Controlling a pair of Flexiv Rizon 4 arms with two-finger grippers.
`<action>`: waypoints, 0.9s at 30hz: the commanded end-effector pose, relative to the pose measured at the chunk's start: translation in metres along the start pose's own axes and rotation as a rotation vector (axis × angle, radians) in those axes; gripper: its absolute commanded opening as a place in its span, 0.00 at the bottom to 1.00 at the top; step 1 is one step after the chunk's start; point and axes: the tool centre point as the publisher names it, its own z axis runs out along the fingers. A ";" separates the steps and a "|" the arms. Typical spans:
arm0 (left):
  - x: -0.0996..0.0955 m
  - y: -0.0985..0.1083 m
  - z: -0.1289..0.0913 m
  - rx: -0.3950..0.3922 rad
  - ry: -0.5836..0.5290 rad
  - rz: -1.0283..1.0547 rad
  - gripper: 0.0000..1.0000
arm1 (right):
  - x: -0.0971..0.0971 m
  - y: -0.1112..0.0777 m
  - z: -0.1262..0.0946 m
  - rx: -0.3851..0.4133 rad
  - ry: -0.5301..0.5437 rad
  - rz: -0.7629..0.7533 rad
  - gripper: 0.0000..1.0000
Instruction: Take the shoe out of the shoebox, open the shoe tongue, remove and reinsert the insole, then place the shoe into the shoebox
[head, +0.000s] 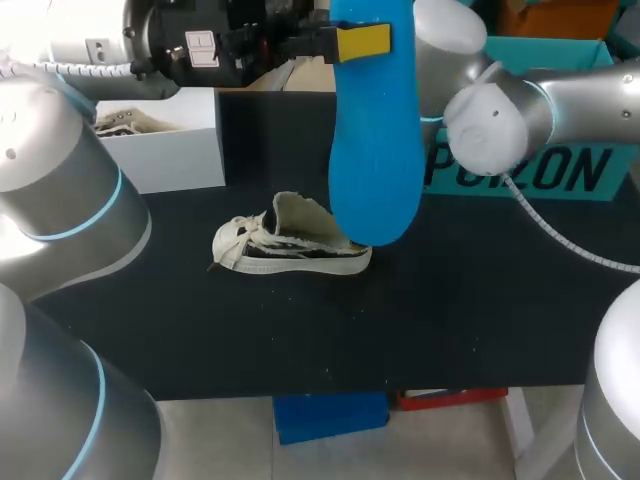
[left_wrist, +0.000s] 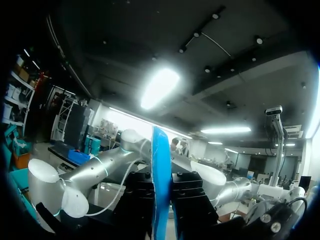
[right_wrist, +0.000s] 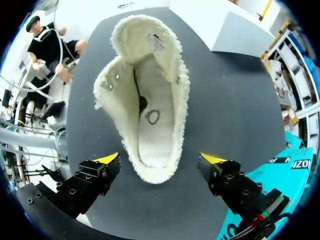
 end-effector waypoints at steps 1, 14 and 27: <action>0.000 0.001 0.001 0.002 -0.002 0.001 0.00 | 0.001 0.007 0.005 0.344 -0.010 0.003 1.00; 0.000 0.001 0.001 0.002 -0.002 0.001 0.00 | 0.004 0.005 0.019 0.350 -0.012 0.006 1.00; 0.000 0.001 0.001 0.002 -0.002 0.001 0.00 | 0.005 0.001 0.024 0.323 -0.014 0.013 1.00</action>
